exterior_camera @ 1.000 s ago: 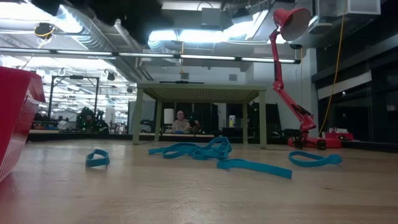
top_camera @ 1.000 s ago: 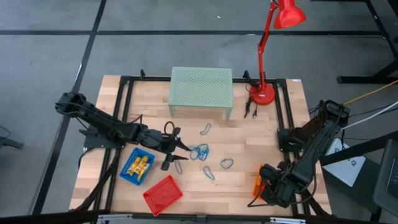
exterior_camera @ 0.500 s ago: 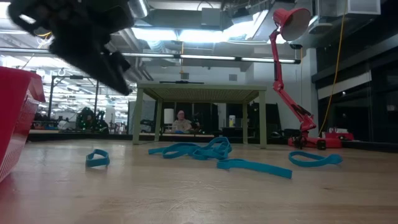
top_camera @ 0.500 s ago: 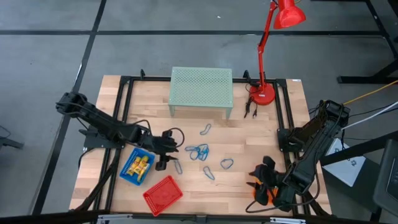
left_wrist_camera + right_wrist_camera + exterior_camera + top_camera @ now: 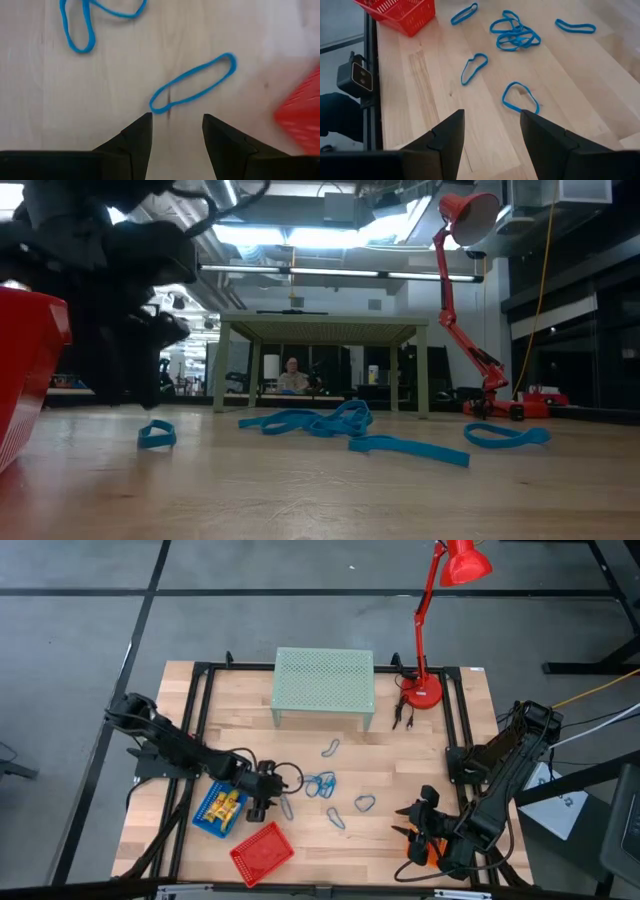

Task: Pick & Place Office Desk Supplies
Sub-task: Put the blue rubber band into the red bin

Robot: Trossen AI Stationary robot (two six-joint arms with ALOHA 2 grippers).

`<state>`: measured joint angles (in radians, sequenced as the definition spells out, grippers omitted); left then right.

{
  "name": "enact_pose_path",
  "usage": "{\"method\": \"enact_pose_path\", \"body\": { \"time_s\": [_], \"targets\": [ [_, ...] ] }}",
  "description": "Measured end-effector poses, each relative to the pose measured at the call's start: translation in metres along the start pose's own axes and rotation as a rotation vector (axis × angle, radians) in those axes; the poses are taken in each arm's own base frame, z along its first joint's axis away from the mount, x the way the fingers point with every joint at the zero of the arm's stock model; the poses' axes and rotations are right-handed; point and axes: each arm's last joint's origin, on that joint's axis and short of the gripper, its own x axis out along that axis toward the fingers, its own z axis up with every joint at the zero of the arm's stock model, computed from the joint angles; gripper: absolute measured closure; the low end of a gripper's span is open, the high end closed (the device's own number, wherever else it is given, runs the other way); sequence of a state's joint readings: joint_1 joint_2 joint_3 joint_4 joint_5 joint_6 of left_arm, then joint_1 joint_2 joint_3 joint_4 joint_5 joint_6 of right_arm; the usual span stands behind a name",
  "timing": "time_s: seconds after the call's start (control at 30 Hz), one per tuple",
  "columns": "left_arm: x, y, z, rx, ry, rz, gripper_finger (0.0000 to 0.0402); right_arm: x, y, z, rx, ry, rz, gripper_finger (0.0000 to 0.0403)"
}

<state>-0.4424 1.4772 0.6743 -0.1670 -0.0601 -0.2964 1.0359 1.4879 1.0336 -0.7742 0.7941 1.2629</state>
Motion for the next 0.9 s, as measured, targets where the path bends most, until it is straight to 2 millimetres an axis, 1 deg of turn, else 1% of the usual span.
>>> {"method": "enact_pose_path", "body": {
  "time_s": [0.1,0.4,0.53,0.73,0.9],
  "targets": [
    [0.003,0.004,0.0,0.019,0.008,0.021,0.0233,0.0,0.0,0.0,0.001,-0.002,-0.001,0.0208],
    [0.004,0.011,0.002,0.067,0.001,0.051,0.0233,0.0,0.0,0.0,0.001,-0.006,-0.003,0.0208],
    [0.01,0.012,0.001,0.073,0.009,0.051,0.0233,0.0,0.0,0.0,0.001,-0.01,-0.004,0.0208],
    [0.026,0.011,0.002,0.089,-0.004,0.018,0.0233,0.0,0.0,0.0,0.001,-0.01,-0.004,0.0208],
    [0.031,0.011,0.0,0.09,0.015,0.011,0.0239,0.0,0.0,0.0,0.001,-0.01,-0.004,0.0208]
  ]
}}
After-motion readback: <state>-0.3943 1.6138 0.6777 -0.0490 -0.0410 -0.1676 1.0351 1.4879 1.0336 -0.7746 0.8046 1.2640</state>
